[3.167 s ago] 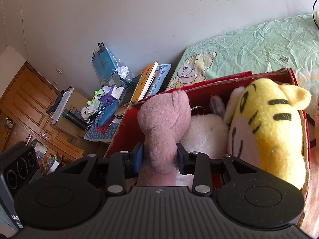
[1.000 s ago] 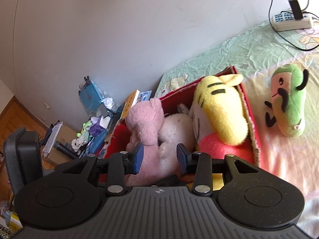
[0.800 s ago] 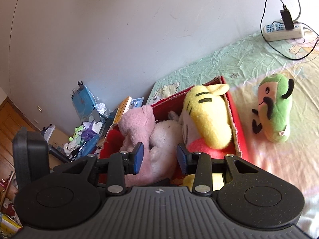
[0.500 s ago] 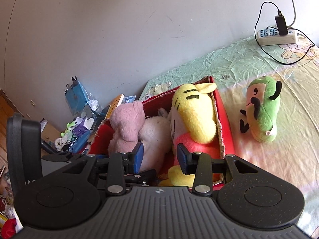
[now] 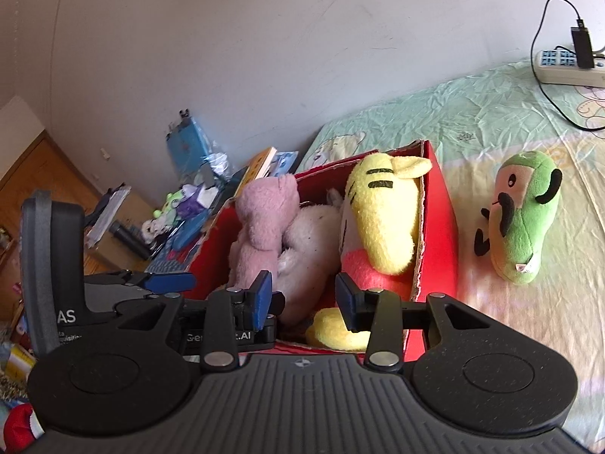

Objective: Organize objects
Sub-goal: 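Open the right tool and pull it back from the box, then move the right tool toward the green plush on the bed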

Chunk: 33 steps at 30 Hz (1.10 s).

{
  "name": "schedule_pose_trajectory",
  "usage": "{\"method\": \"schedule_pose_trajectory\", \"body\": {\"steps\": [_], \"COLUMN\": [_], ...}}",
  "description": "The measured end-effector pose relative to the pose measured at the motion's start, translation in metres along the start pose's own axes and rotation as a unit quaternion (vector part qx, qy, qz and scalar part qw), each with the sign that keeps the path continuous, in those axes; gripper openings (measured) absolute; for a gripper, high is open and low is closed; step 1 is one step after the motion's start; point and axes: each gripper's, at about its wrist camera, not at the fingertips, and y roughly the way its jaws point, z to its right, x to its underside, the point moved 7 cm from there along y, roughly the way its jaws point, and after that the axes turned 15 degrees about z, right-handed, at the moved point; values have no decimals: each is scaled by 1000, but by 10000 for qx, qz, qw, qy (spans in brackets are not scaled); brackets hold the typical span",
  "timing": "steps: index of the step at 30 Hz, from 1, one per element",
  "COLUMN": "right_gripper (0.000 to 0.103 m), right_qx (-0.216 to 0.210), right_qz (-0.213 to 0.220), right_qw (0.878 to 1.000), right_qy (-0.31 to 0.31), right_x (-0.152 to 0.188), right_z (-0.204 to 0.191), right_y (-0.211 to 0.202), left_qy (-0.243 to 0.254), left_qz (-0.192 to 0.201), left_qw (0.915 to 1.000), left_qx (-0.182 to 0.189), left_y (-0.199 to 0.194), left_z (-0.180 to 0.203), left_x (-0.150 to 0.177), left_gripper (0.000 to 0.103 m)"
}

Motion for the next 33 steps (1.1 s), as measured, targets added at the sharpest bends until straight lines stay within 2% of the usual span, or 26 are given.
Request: {"method": "schedule_pose_trajectory", "body": {"steps": [11, 17, 23, 33], "right_gripper": [42, 42, 42, 42], "right_qx": [-460, -536, -507, -296], "right_qz": [-227, -249, -234, -154], "right_qw": [9986, 9981, 9983, 9994], "right_qy": [-90, -177, -155, 17], "right_x": [-11, -17, -22, -26], "right_z": [12, 22, 41, 74], "right_y": [-18, -28, -40, -63], "left_qy": [-282, -352, -391, -162], "left_qz": [21, 63, 171, 225], "left_qw": [9981, 9968, 9963, 9980], "left_qx": [-549, -711, -746, -560], "left_y": [-22, -34, -46, -54], "left_z": [19, 31, 47, 92], "left_x": [-2, -6, -16, -23], "left_gripper": [102, 102, 102, 102]}}
